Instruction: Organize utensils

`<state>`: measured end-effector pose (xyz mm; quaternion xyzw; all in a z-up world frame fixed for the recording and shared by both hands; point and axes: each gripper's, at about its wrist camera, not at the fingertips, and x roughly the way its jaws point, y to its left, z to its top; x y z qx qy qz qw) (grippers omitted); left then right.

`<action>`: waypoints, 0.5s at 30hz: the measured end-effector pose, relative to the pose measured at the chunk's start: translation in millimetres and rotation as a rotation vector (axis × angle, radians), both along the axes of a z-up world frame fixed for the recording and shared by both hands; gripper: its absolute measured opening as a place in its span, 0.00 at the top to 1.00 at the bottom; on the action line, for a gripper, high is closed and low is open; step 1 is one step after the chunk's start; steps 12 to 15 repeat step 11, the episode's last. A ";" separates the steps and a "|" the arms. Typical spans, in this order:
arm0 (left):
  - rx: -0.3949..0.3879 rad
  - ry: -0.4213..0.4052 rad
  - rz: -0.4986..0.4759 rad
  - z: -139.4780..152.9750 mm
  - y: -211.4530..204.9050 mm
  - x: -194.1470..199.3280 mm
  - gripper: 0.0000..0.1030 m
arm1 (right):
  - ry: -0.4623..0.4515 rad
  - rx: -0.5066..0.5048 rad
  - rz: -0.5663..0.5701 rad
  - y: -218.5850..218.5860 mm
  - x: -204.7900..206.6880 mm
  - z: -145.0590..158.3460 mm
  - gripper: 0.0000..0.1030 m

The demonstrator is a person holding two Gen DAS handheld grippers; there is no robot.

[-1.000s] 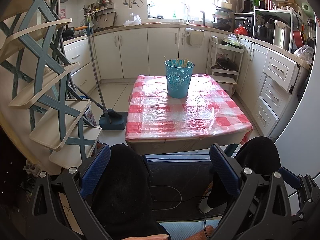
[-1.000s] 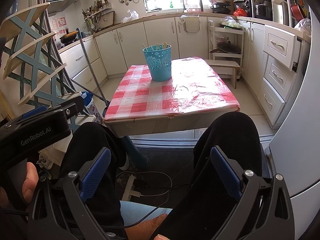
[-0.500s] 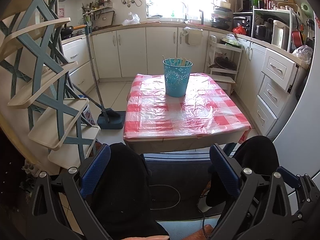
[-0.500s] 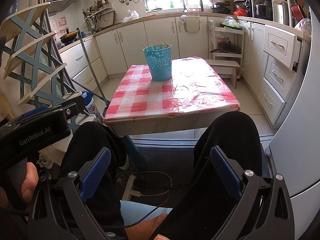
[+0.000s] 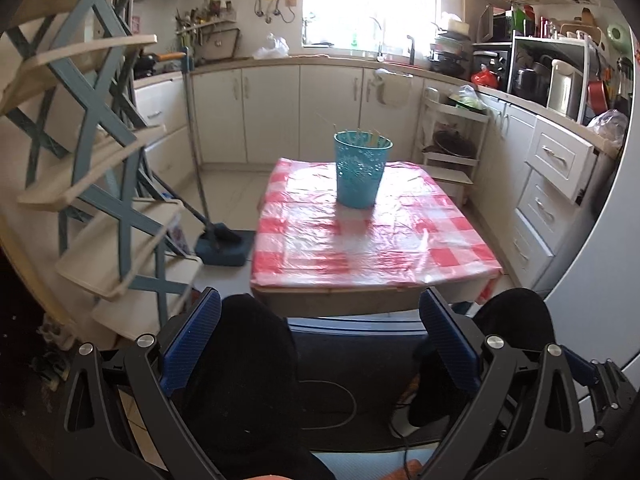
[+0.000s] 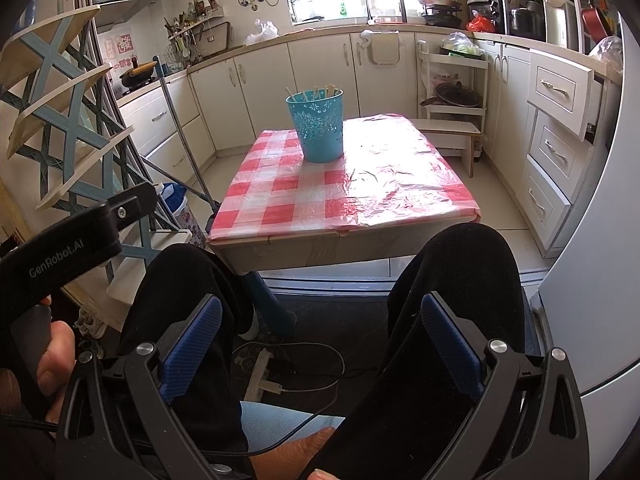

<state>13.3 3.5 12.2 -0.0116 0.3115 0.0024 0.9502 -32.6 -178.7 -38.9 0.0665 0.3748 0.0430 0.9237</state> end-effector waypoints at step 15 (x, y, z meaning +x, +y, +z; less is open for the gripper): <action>0.018 0.029 0.017 -2.8 -3.0 4.0 0.07 | -0.004 -0.001 0.000 -5.0 -0.1 1.0 0.07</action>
